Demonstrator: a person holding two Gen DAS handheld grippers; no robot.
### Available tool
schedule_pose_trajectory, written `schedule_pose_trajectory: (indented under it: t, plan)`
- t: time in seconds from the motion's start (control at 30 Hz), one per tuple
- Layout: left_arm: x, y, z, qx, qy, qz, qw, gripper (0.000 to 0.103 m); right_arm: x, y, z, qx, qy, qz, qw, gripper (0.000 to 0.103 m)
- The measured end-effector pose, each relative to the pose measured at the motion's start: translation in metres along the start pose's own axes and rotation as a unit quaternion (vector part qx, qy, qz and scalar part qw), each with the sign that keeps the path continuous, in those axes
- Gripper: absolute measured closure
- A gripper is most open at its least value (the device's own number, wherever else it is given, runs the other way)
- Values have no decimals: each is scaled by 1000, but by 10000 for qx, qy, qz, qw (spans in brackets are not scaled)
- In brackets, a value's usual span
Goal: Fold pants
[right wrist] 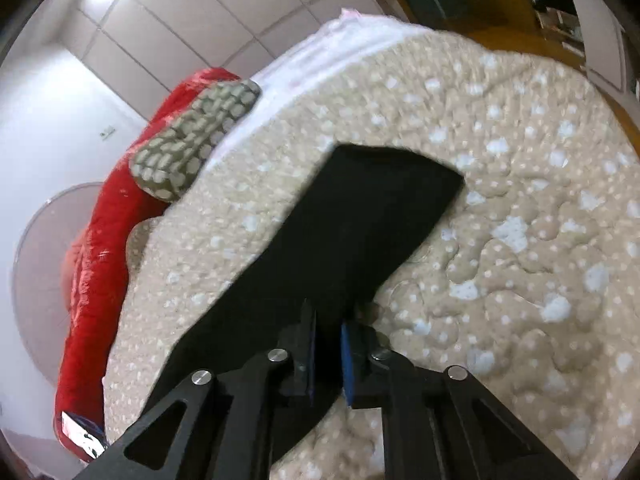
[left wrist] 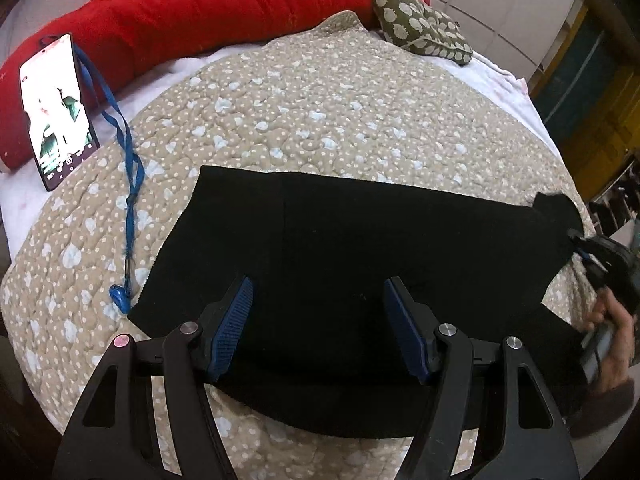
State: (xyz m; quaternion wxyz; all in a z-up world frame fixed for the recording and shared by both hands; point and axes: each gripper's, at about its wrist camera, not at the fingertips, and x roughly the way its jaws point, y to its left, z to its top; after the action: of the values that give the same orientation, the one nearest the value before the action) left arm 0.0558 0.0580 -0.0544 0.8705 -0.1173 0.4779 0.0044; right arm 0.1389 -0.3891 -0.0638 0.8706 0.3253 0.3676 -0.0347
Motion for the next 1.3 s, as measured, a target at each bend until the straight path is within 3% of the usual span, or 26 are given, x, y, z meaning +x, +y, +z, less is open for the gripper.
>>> schedule_pose_trajectory:
  t: [0.23,0.37,0.47,0.6,0.67,0.77,0.87,0.97,1.03,1.17,1.3]
  plan:
    - [2,4,4,72,68,-124,9999,35,-131,-4,-41,-585,-561,122,9966,94]
    - [-6,14,6,-6,129,-366,9992,35,-193,-26,-77,-653,-482,119,9966,94]
    - [-18,22,4,-190,125,-674,9975,35,-210,-41,-98,-653,-360,42,9972,94]
    - [-32,26,-2,-284,68,-777,9965,35,-181,-55,-108,-527,-131,-243,9982,92]
    - [-36,29,-8,-272,101,-775,9966,35,-174,-55,-113,-640,31,-526,9966,76]
    - [-39,40,-16,-390,121,-762,9963,35,-190,-52,-121,-833,7,-423,9956,74]
    - [-37,48,-19,-526,176,-861,9947,35,-206,-37,-135,-1226,278,121,9920,73]
    - [-32,43,-25,-501,379,-1127,9916,35,-202,1,-154,-1834,811,1044,9741,73]
    - [-31,35,-29,-468,438,-1214,9905,35,-193,22,-162,-1937,947,1591,9635,73]
    - [-29,22,-33,-459,449,-1395,9881,35,-155,58,-177,-1902,1164,1910,9559,73]
    - [-24,13,-36,-520,551,-1520,9855,35,-124,101,-192,-2686,1073,1684,9423,73]
